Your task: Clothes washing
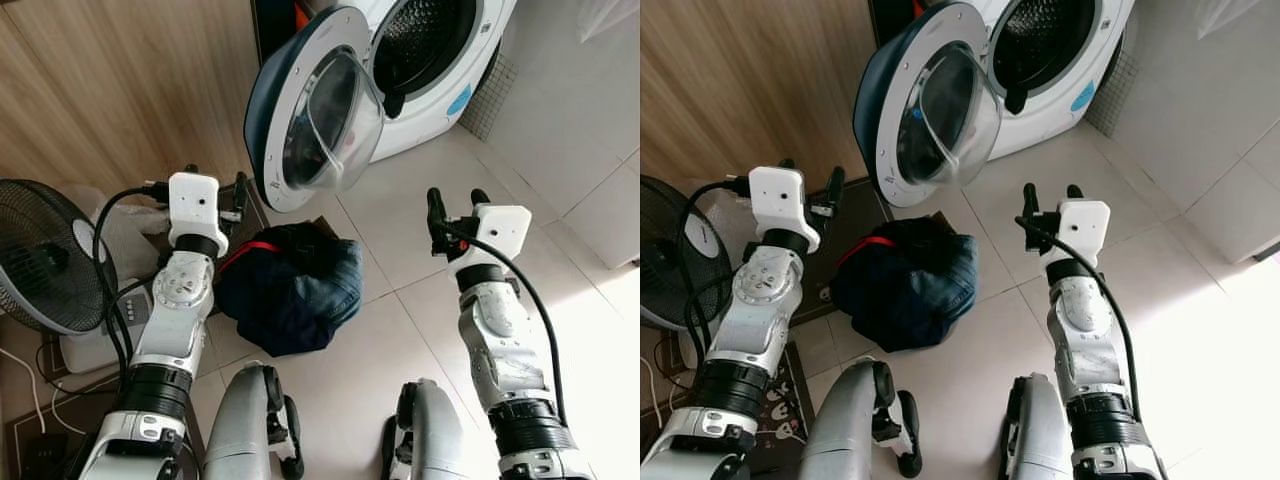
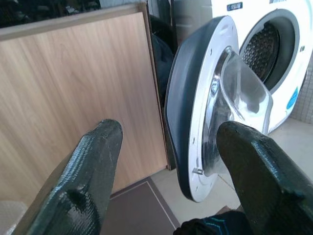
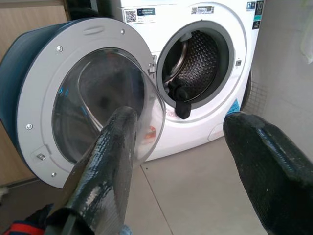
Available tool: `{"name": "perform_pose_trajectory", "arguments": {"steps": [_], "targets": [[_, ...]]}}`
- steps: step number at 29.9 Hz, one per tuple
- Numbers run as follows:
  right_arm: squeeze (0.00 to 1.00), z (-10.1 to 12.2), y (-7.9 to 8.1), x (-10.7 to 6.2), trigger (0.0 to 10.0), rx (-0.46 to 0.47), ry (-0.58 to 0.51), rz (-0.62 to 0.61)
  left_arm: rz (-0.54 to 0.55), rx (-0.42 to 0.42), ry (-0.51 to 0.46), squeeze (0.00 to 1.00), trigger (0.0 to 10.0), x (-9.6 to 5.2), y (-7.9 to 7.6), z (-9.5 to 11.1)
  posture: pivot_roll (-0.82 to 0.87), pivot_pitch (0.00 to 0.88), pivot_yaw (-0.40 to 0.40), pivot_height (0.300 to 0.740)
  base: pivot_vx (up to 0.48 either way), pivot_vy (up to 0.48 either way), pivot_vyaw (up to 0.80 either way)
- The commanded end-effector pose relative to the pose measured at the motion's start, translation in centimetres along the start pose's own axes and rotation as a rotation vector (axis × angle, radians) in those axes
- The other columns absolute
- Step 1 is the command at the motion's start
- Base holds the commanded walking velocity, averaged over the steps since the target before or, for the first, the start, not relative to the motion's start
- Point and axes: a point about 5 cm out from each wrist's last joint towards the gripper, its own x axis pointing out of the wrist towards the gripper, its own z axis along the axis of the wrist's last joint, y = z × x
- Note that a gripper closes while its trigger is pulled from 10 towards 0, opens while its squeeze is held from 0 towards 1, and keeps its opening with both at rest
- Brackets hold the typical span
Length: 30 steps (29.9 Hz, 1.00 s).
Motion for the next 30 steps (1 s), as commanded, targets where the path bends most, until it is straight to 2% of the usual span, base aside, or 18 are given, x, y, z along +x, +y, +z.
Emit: {"name": "perform_pose_trajectory", "arguments": {"steps": [1, 10, 18, 30], "targets": [[0.0, -0.4, -0.2, -0.2, 10.0, -0.005, 0.015, -0.002, 0.011, 0.014, 0.023, 0.0, 10.0, -0.1, 0.1, -0.4, 0.11, 0.221, 0.032, 0.612, 0.48, 0.0, 0.0], [0.0, -0.1, -0.5, 0.2, 10.0, -0.014, 0.015, 0.004, -0.008, 0.014, 0.025, 0.0, 10.0, -0.2, -0.2, -0.5, 0.11, 0.241, 0.012, 0.612, 0.466, 0.0, 0.0], [0.0, -0.5, -0.4, 0.1, 10.0, -0.026, 0.035, 0.032, -0.015, 0.007, 0.05, 0.0, 10.0, -1.0, -0.5, -1.2, 0.11, 0.253, -0.006, 0.612, 0.0, 0.0, 0.0], [0.0, -0.6, -0.5, 0.0, 10.0, -0.047, 0.05, 0.057, -0.029, -0.001, 0.063, 0.0, 10.0, -1.5, -0.9, -1.4, 0.11, 0.279, -0.019, 0.612, 0.0, 0.0, 0.0]]}}
